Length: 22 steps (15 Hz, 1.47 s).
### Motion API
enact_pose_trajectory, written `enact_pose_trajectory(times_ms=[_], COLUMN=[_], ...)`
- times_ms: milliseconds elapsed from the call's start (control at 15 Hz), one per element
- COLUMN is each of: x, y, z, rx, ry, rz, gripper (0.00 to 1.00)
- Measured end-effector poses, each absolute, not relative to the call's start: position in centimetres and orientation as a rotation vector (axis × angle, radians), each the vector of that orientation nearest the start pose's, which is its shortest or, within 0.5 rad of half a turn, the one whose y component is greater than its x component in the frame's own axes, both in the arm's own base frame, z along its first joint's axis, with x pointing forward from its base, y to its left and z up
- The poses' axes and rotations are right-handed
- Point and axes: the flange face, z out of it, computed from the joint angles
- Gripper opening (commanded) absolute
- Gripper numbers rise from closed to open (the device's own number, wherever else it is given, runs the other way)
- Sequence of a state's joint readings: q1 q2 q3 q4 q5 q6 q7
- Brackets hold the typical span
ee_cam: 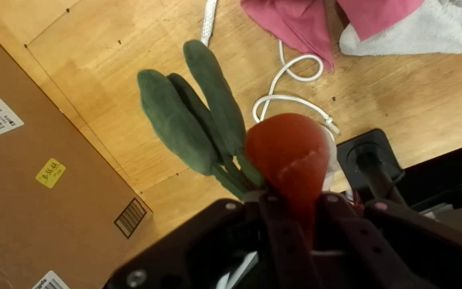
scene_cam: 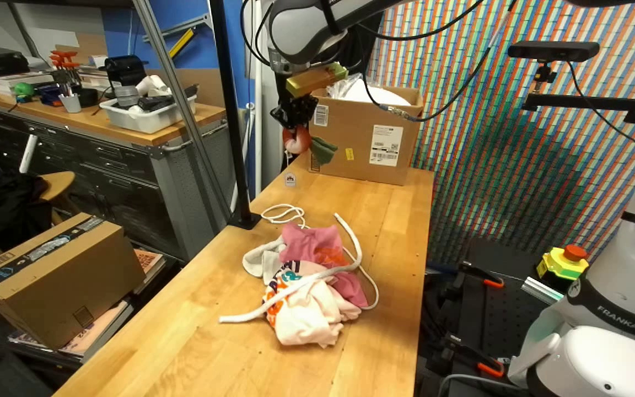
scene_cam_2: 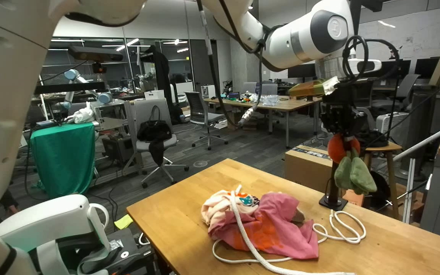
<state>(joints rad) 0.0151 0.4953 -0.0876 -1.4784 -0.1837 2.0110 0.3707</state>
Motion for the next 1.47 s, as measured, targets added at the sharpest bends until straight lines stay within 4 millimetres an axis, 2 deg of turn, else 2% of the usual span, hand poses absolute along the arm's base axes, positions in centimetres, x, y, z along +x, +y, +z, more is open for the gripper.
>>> enact_pose_trajectory(times_ms=[467, 867, 933, 1000, 1133, 1467], x=[72.6, 73.8, 74.0, 74.1, 74.4, 74.9], y=[-11.5, -15.0, -15.5, -15.8, -16.5, -17.3], z=[38.7, 38.1, 38.1, 38.1, 38.1, 38.3], rx=[-3.246, -3.218, -3.213, -3.21, -3.203, -3.192], ry=[0.773, 0.889, 0.906, 0.921, 0.958, 1.012], rz=[-0.056, -0.036, -0.036, -0.038, -0.043, -0.063], gripper=[0.08, 0.09, 0.36, 0.4, 0.53, 0.92])
